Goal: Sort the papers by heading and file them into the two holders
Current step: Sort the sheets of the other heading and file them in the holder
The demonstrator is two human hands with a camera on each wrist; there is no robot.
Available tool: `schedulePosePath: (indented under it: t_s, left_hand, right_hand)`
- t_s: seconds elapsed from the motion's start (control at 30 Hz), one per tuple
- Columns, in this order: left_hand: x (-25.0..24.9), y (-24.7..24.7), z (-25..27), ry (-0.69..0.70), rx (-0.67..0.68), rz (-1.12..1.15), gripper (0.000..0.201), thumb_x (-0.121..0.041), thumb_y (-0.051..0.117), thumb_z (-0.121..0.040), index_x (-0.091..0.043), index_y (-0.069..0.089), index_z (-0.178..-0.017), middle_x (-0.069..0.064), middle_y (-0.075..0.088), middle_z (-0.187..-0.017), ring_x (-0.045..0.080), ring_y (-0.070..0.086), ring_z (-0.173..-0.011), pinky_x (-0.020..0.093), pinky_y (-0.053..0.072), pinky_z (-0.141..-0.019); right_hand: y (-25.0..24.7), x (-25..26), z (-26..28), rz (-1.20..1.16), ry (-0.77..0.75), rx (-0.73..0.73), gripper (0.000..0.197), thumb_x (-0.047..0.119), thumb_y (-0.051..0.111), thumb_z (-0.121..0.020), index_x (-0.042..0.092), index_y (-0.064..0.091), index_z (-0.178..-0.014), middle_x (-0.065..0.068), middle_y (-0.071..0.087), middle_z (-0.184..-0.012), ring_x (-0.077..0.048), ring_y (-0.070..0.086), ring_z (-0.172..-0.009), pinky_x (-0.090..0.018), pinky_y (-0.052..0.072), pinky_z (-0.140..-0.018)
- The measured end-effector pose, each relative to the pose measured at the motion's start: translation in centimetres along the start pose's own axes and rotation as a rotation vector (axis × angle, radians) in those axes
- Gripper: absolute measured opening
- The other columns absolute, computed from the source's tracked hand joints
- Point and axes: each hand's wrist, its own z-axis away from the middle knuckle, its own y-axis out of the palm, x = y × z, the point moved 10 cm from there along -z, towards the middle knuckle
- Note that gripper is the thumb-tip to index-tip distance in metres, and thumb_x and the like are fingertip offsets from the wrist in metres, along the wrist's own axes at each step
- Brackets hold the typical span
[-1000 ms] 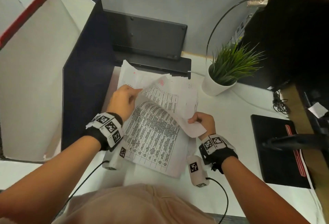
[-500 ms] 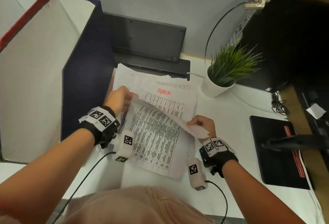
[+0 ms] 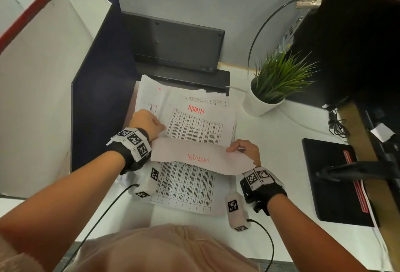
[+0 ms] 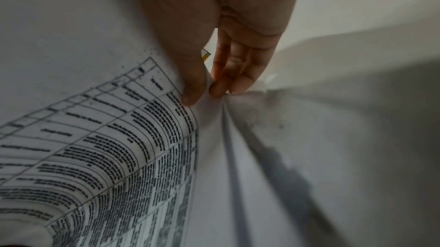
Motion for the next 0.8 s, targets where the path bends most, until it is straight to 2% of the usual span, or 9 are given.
schedulePosePath:
  t_s: [0.17, 0.27, 0.33, 0.4, 0.53, 0.6, 0.67, 0.77, 0.8]
  left_hand:
    - [-1.6, -0.4, 0.9, 0.192, -0.061, -0.019, 0.021, -0.008, 0.056, -0.088, -0.001, 0.07, -0.074, 0.011, 0.059, -0.065, 0.022, 0.054, -0.064, 0.026, 0.046, -0.063]
    - [-2.8, -1.7, 2.5, 0.32, -0.193, 0.169, 0.018, -0.006, 0.055, -0.089, -0.009, 0.073, -0.093, 0.003, 0.066, -0.076, 0.008, 0.054, -0.061, 0.01, 0.041, -0.057]
    - [-2.3, -1.5, 2.7, 0.282, -0.172, 0.33, 0.017, -0.01, 0.054, -0.091, -0.015, 0.069, -0.096, -0.002, 0.065, -0.082, 0.005, 0.055, -0.064, 0.008, 0.042, -0.055]
    - [-1.4, -0.6, 2.4, 0.195, -0.093, 0.464, 0.014, -0.008, 0.051, -0.093, -0.016, 0.062, -0.09, 0.002, 0.065, -0.09, 0.015, 0.059, -0.074, 0.02, 0.048, -0.063]
    - [-0.4, 0.5, 2.6, 0.084, 0.05, 0.674, 0.028, 0.01, 0.049, -0.087, -0.012, 0.055, -0.071, 0.014, 0.065, -0.101, 0.026, 0.06, -0.096, 0.039, 0.051, -0.083]
    - [-0.5, 0.8, 2.6, 0.072, 0.096, 0.703, 0.03, 0.013, 0.047, -0.086, -0.01, 0.053, -0.067, 0.015, 0.065, -0.1, 0.028, 0.059, -0.099, 0.036, 0.051, -0.08]
    - [-0.8, 0.8, 2.5, 0.066, 0.129, 0.728, 0.03, 0.013, 0.045, -0.085, -0.008, 0.052, -0.065, 0.011, 0.065, -0.093, 0.027, 0.059, -0.096, 0.028, 0.05, -0.073]
    - [-1.1, 0.5, 2.3, 0.024, 0.141, 0.746, 0.03, 0.011, 0.042, -0.081, -0.006, 0.056, -0.062, 0.007, 0.066, -0.091, 0.026, 0.058, -0.099, 0.037, 0.046, -0.091]
    - [-1.4, 0.3, 2.2, 0.018, 0.14, 0.71, 0.028, 0.009, 0.042, -0.082, -0.005, 0.06, -0.065, 0.01, 0.066, -0.096, 0.027, 0.057, -0.102, 0.042, 0.042, -0.099]
  right_hand:
    - [-0.4, -1.1, -0.5, -0.123, 0.134, -0.017, 0.044, -0.018, 0.042, -0.074, 0.001, 0.054, -0.037, -0.004, 0.059, -0.047, -0.016, 0.058, -0.04, -0.018, 0.047, -0.037]
    - [-0.9, -1.3, -1.0, -0.062, 0.137, -0.05, 0.035, -0.018, 0.044, -0.068, 0.0, 0.057, -0.042, -0.014, 0.058, -0.064, -0.03, 0.055, -0.055, -0.026, 0.051, -0.051]
    - [-1.0, -1.1, -1.1, -0.048, 0.103, -0.066, 0.036, -0.019, 0.041, -0.068, 0.001, 0.055, -0.042, -0.017, 0.054, -0.072, -0.03, 0.049, -0.063, -0.03, 0.045, -0.062]
    - [-1.2, -0.2, -1.2, 0.043, -0.016, -0.076, 0.045, -0.022, 0.038, -0.07, 0.008, 0.053, -0.041, -0.014, 0.05, -0.068, -0.027, 0.048, -0.067, -0.029, 0.04, -0.063]
    - [-0.6, 2.4, -0.1, 0.407, -0.261, -0.078, 0.04, -0.016, 0.066, -0.068, 0.018, 0.051, -0.08, -0.001, 0.059, -0.072, -0.016, 0.057, -0.065, -0.019, 0.049, -0.056]
    - [-0.2, 2.2, -0.1, 0.3, -0.267, -0.007, 0.058, -0.015, 0.073, -0.066, 0.019, 0.053, -0.109, 0.003, 0.063, -0.086, -0.007, 0.061, -0.075, -0.01, 0.051, -0.057]
    - [-0.3, 1.7, -0.2, 0.296, -0.225, 0.009, 0.058, -0.012, 0.073, -0.069, 0.013, 0.057, -0.119, -0.005, 0.066, -0.096, -0.014, 0.063, -0.083, -0.011, 0.054, -0.061]
    - [-0.5, 1.8, -0.1, 0.459, -0.219, -0.034, 0.014, -0.006, 0.072, -0.072, 0.005, 0.066, -0.075, -0.008, 0.064, -0.071, -0.01, 0.059, -0.063, -0.004, 0.044, -0.048]
    - [-0.5, 1.7, -0.2, 0.429, -0.229, -0.021, 0.023, -0.012, 0.068, -0.073, 0.008, 0.063, -0.061, -0.005, 0.059, -0.063, -0.009, 0.057, -0.057, -0.006, 0.043, -0.047]
